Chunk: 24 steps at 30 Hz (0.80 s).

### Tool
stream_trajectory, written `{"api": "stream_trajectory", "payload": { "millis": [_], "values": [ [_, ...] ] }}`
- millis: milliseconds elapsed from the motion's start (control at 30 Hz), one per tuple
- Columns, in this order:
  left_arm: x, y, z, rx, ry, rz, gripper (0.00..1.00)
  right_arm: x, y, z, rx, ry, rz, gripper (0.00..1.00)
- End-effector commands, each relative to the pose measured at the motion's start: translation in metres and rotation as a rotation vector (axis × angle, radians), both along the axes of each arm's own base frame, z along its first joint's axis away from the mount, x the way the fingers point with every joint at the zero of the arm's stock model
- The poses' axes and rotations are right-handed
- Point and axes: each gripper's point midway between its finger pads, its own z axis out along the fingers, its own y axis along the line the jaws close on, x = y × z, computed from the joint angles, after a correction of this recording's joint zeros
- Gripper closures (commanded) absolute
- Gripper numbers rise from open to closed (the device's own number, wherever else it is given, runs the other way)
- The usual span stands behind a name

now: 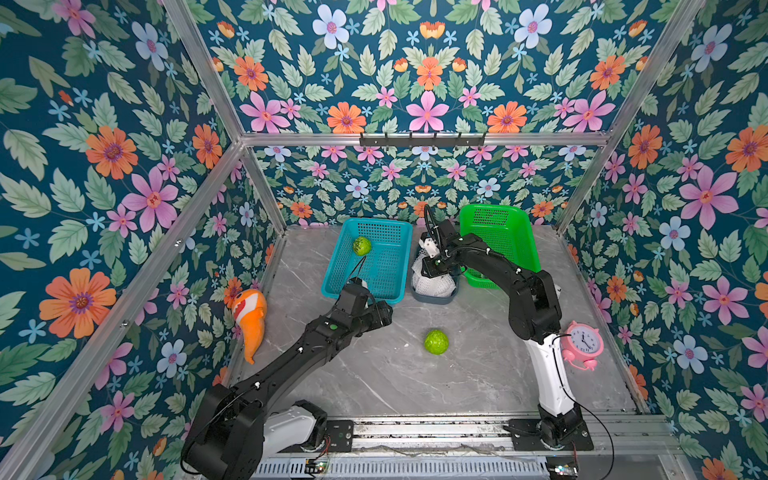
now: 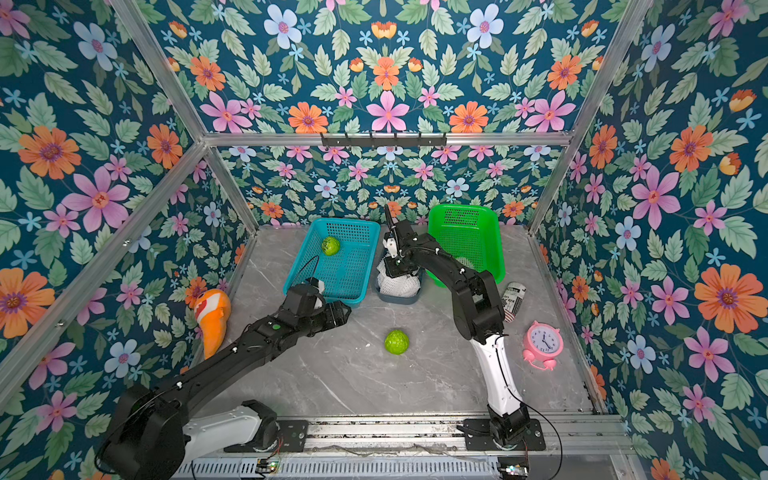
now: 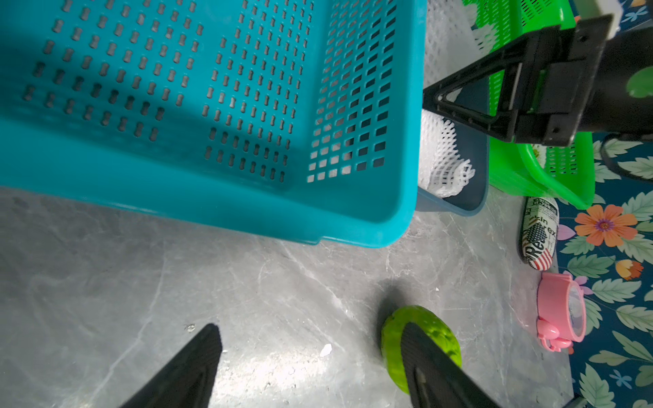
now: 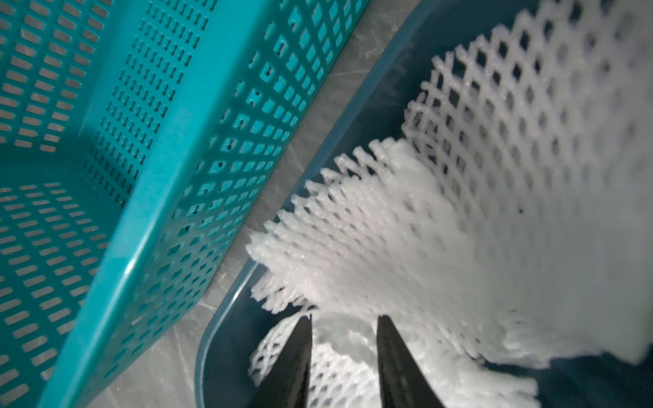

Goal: Sleeve custard apples in foam nets
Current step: Pick up the foam net from the storage box.

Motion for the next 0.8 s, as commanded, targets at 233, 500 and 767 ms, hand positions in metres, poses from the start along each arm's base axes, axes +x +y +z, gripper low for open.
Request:
{"api": "stream_trajectory", "payload": {
  "millis": [233,500,767],
  "values": [
    [0.002,0.002,-0.001,0.008,0.0,0.011,0.17,-0.008,0.0,0.006,-0.029,-0.012,0.054,0.99],
    [0.009,-0.004,0.006,-0.005,-0.019,-0.001,0.18,-0.01,-0.005,0.066,0.036,-0.136,0.014,1.0],
    [0.026,-0.011,0.041,-0.045,-0.132,-0.009,0.17,-0.026,-0.022,0.131,0.135,-0.236,-0.054,1.0]
  ]
}}
